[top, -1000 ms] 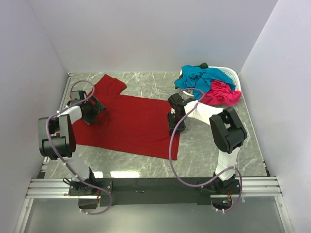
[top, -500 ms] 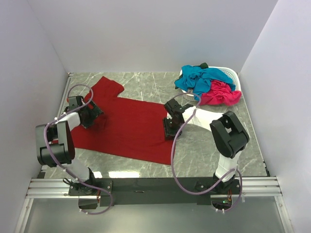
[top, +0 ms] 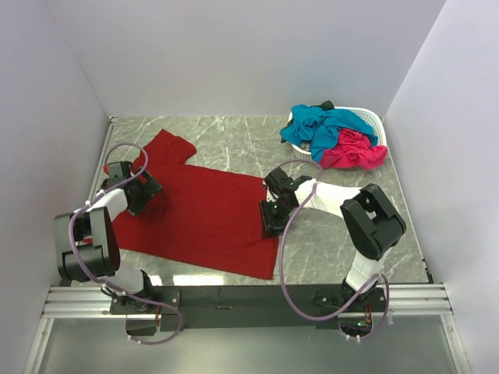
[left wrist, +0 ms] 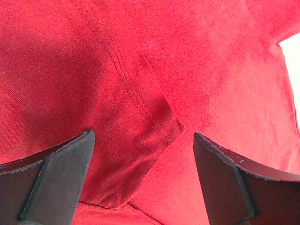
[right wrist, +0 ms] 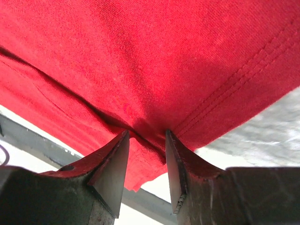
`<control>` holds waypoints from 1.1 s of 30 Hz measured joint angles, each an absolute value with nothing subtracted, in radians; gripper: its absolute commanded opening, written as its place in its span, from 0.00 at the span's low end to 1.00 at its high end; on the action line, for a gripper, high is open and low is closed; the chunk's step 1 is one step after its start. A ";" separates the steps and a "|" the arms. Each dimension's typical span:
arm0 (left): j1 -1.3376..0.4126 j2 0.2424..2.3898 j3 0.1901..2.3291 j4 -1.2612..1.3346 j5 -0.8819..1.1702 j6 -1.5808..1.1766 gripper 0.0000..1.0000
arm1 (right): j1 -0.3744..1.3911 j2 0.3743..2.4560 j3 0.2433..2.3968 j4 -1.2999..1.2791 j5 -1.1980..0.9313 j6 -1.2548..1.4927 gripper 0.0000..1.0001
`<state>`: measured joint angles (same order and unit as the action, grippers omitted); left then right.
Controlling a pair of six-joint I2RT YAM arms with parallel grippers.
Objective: Fold and stack the t-shirts
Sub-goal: Fold the tshirt
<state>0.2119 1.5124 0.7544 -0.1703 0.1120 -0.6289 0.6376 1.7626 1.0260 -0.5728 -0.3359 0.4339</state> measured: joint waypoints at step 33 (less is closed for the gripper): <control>-0.020 1.554 1.310 -0.533 -0.062 -0.641 0.93 | 0.375 1.735 1.499 -0.924 -0.216 0.291 0.49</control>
